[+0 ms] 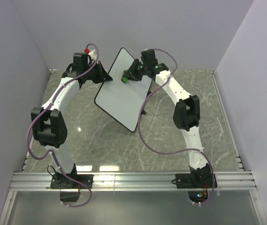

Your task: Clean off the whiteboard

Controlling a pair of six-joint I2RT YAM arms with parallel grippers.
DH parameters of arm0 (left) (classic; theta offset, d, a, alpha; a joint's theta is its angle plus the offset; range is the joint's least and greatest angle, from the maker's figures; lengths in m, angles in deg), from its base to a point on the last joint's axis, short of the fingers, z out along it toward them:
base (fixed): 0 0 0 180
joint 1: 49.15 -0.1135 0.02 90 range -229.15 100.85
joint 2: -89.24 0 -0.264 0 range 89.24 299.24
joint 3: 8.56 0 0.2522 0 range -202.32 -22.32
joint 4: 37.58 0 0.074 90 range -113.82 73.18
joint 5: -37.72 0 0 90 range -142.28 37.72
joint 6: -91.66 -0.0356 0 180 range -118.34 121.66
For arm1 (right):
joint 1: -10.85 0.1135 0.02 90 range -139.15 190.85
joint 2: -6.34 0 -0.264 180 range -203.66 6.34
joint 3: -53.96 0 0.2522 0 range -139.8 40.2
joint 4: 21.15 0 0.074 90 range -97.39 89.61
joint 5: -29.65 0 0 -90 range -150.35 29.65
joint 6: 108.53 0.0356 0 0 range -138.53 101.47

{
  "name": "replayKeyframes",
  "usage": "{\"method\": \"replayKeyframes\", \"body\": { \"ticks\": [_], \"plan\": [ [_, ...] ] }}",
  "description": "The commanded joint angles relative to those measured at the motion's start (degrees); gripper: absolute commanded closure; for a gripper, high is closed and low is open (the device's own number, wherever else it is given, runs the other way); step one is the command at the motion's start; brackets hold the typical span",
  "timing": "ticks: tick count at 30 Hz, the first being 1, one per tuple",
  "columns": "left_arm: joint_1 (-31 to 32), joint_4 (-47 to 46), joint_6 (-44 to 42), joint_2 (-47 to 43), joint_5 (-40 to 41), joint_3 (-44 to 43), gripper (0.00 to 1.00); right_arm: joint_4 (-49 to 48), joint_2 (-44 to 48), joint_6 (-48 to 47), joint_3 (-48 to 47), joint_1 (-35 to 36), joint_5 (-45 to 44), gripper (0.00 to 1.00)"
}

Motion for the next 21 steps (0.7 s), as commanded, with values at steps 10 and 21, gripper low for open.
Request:
{"method": "replayKeyframes", "body": {
  "ticks": [10,21],
  "plan": [
    [3.69,7.82,-6.55,2.41,-5.44,-0.18,1.0,18.51,-3.85,-7.53,7.03,-1.08,-10.41,1.0],
    [3.43,7.91,-6.64,3.29,-5.97,-0.62,1.0,-1.91,-0.87,3.27,1.48,-0.2,1.54,1.0]
  ]
}}
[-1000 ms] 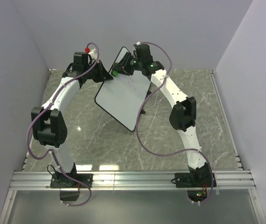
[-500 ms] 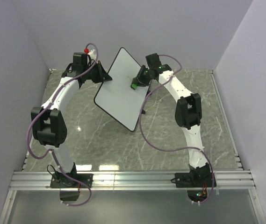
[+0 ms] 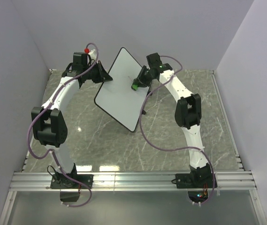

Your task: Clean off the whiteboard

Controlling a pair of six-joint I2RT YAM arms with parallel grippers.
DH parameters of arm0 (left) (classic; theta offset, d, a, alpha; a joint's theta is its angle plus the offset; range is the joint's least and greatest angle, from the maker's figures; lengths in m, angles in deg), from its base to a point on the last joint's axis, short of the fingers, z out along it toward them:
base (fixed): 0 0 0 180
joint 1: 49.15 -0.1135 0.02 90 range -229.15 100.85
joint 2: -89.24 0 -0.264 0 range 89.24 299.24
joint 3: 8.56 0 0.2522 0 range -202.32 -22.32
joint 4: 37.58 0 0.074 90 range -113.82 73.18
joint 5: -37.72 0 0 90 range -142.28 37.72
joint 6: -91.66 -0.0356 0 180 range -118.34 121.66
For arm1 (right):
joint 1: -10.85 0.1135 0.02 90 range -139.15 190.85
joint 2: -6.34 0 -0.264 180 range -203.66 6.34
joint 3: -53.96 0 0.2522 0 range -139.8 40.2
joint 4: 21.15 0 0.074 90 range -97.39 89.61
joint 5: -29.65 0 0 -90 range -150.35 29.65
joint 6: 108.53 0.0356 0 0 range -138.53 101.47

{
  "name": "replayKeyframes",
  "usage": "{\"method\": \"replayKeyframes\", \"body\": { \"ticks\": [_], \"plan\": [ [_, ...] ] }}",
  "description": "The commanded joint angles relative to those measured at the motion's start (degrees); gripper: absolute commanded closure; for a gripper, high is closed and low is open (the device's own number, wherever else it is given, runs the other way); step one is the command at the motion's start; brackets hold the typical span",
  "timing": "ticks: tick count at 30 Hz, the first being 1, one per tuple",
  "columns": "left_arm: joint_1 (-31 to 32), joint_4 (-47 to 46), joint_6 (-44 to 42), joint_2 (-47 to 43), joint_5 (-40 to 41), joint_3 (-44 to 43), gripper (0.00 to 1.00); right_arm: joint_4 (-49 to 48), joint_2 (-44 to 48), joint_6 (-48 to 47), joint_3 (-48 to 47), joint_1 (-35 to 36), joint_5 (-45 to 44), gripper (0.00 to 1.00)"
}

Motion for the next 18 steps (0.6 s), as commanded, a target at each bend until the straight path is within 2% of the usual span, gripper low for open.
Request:
{"method": "replayKeyframes", "body": {
  "ticks": [1,6,10,15,18],
  "plan": [
    [3.67,7.19,-6.44,2.33,-4.92,0.5,1.0,-18.46,1.36,7.77,0.13,3.86,6.57,1.0],
    [3.58,7.28,-6.62,1.8,-4.57,0.59,1.0,-22.5,-4.17,12.97,-9.8,3.25,5.52,1.0],
    [3.58,7.37,-6.88,0.75,-3.95,1.11,1.0,-27.17,-5.05,18.33,-8.4,2.55,3.68,1.0],
    [3.58,7.54,-7.15,0.22,-3.6,1.9,1.0,-22.71,-5.67,15.98,-6.65,1.4,3.32,1.0],
    [3.58,7.63,-7.23,0.39,-3.6,1.56,1.0,-20.25,-2.77,13.25,0.02,0.44,2.88,1.0]
  ]
}}
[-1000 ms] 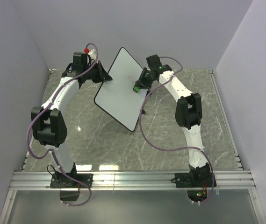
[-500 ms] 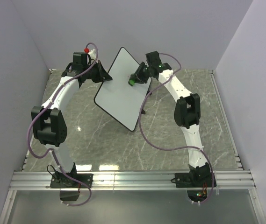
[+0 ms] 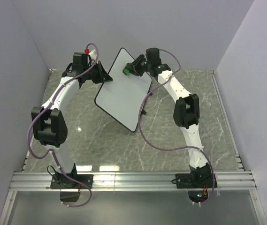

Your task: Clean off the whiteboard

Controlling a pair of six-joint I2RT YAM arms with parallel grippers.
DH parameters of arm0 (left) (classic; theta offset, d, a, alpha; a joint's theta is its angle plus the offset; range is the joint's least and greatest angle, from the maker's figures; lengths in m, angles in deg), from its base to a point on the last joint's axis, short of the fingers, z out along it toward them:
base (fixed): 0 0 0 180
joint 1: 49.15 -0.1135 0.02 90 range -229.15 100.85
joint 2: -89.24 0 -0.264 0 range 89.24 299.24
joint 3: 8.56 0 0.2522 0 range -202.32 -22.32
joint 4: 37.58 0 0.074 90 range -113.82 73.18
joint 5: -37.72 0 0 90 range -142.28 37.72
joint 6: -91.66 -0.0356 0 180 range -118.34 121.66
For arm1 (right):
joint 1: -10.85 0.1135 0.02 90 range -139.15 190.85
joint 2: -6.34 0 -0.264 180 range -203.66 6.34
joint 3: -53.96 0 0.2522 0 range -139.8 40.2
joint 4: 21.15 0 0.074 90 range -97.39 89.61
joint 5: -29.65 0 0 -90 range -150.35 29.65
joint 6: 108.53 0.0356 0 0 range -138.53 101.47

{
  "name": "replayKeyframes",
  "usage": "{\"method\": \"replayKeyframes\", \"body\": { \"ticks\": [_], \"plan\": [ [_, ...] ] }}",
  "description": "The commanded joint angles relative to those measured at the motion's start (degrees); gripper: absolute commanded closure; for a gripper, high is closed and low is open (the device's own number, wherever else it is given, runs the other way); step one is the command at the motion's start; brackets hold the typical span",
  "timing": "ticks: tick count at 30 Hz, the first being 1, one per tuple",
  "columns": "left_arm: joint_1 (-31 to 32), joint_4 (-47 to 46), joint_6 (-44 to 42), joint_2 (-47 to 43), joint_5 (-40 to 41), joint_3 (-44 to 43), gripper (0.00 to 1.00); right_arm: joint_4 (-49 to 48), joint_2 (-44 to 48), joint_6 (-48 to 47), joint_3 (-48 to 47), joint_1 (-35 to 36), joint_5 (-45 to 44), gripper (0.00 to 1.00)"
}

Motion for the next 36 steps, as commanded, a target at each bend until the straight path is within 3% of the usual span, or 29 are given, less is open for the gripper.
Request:
{"method": "replayKeyframes", "body": {
  "ticks": [1,8,12,17,28,36],
  "plan": [
    [3.62,7.63,-7.23,0.59,-3.54,1.47,1.0,4.15,0.71,-4.37,7.85,-0.64,-1.99,1.0],
    [3.62,7.28,-6.97,1.29,-4.33,1.47,1.0,23.75,0.45,-12.29,9.28,-1.34,-7.27,1.0],
    [3.62,7.19,-6.79,1.91,-4.85,0.94,1.0,25.52,1.94,-14.83,12.62,-0.9,-7.88,1.0],
    [3.62,7.02,-6.71,2.35,-5.12,0.94,1.0,27.71,2.3,-17.3,7.28,1.12,-7.8,1.0],
    [3.62,6.84,-6.53,2.0,-5.2,1.38,1.0,24.74,3.01,-17.13,-0.11,3.94,-6.74,1.0],
    [3.62,6.31,-5.65,1.38,-5.82,2.17,1.0,12.61,-1.48,-7.99,-6.36,-0.02,-6.48,1.0]
  ]
}}
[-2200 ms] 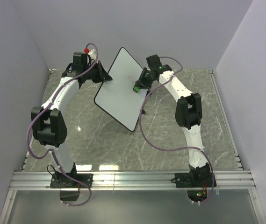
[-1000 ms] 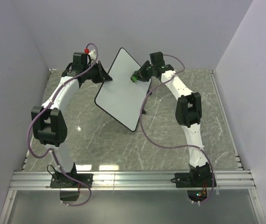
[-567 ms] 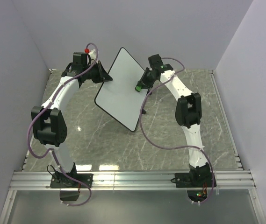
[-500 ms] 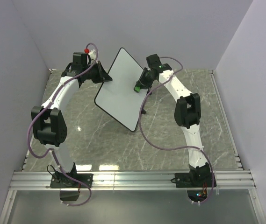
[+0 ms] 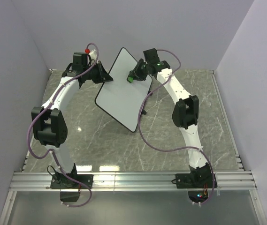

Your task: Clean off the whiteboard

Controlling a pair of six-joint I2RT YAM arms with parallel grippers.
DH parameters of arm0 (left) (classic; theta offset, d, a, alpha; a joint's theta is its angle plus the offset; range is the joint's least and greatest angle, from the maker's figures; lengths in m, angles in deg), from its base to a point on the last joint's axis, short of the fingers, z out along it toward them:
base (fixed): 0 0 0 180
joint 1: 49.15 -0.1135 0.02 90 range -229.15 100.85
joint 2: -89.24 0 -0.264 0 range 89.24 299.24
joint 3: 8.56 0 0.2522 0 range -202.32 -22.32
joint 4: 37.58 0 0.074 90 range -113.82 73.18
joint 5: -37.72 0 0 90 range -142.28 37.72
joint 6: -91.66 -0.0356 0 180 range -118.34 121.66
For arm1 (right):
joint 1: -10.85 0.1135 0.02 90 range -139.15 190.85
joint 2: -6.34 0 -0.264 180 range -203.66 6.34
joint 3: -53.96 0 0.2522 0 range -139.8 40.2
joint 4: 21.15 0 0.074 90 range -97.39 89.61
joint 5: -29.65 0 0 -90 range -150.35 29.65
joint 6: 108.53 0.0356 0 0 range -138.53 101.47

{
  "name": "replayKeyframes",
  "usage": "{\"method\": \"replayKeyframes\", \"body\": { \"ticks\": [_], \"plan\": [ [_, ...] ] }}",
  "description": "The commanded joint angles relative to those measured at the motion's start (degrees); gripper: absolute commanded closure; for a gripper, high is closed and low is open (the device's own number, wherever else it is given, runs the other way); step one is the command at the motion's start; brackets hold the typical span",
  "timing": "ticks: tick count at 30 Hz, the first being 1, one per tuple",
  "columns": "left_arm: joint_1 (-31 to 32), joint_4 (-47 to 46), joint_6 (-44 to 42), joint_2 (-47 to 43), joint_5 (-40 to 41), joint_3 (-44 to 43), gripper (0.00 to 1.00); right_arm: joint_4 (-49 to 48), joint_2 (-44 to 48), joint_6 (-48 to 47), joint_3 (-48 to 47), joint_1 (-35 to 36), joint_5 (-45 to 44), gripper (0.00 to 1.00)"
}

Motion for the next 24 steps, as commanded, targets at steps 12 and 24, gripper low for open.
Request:
{"method": "replayKeyframes", "body": {
  "ticks": [12,24],
  "plan": [
    [3.71,6.51,-6.09,0.81,-3.83,2.85,1.0,1.39,-1.15,-2.84,11.07,-1.05,2.34,1.0],
    [3.8,5.9,-5.65,1.86,-4.8,2.41,1.0,4.74,8.87,-9.61,25.77,1.06,-1.09,1.0]
  ]
}}
